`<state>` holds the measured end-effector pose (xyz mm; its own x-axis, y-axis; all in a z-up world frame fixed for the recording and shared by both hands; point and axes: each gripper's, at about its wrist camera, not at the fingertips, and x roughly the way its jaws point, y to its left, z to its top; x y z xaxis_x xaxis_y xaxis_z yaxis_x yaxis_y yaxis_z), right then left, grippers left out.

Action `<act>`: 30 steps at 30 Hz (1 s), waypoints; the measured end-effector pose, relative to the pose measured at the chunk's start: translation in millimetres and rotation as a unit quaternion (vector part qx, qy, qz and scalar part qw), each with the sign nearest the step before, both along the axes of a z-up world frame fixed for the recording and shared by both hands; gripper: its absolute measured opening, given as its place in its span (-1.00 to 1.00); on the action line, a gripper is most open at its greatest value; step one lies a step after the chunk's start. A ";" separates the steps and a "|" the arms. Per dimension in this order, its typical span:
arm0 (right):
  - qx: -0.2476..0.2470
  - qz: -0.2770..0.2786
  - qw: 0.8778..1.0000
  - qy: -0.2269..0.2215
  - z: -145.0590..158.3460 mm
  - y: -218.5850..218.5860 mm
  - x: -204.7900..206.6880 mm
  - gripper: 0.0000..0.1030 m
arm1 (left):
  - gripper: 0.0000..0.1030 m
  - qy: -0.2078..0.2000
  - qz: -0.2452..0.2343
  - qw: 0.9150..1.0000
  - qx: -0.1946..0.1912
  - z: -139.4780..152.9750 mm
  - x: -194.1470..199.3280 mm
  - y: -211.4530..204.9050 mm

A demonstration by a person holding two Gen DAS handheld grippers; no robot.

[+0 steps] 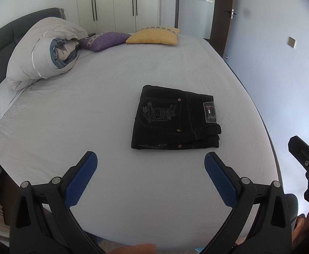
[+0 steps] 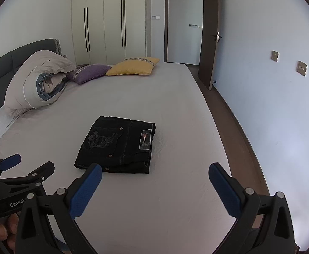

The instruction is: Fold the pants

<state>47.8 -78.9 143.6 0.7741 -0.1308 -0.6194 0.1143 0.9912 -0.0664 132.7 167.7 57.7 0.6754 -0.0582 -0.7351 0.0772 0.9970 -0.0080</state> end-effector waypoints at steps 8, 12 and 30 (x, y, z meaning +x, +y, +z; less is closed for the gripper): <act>-0.002 0.002 1.000 0.001 -3.1 0.8 -0.5 1.00 | 1.00 0.003 -0.001 1.000 0.000 -2.8 -0.1 -1.3; -0.002 0.004 1.000 0.003 -5.5 0.9 0.0 1.00 | 1.00 0.004 0.000 1.000 0.000 -3.6 -0.9 -1.7; -0.001 0.006 1.000 0.006 -8.2 2.9 -1.3 1.00 | 1.00 0.005 0.000 1.000 0.000 -4.7 -2.5 -2.2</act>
<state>46.4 -76.1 135.4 0.7687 -0.1237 -0.6276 0.1025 0.9923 -0.0701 130.2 165.5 53.0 0.6680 -0.0572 -0.7419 0.0766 0.9970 -0.0079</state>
